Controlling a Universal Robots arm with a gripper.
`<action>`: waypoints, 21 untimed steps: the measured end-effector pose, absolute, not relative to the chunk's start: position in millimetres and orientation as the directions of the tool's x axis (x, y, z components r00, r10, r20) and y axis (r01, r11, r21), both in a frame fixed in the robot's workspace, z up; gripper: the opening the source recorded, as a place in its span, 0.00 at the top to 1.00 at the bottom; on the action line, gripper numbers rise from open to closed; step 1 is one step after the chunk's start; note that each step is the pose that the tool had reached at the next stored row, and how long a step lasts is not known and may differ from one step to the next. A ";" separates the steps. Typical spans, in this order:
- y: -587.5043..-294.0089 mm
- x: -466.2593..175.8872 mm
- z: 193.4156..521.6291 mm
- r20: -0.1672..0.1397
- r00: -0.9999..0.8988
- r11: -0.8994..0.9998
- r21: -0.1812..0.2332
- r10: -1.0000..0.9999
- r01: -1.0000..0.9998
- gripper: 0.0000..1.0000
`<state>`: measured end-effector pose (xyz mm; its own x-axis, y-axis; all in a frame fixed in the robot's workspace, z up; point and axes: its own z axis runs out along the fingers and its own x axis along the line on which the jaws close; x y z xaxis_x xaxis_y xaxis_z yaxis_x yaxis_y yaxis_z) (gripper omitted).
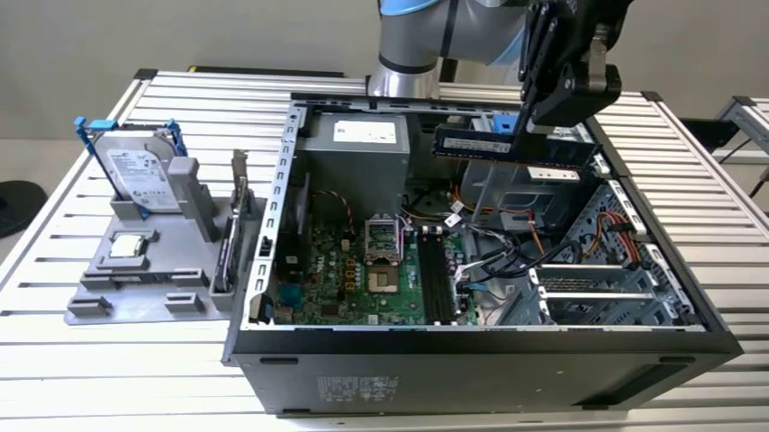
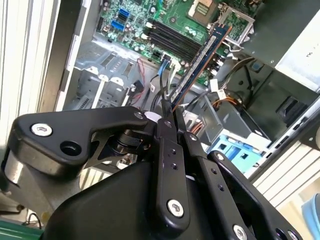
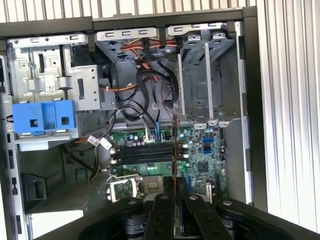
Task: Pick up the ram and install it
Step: 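Pick up the ram and move it above insertion slot, then insert the ram into the slot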
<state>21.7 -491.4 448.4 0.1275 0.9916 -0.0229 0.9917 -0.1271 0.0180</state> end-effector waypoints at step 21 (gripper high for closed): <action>-491.4 21.7 448.4 -0.023 0.312 -0.312 0.016 0.950 0.950 1.00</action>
<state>21.7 -491.4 448.4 0.3123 0.9497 -0.0234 0.9500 -0.3119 0.0159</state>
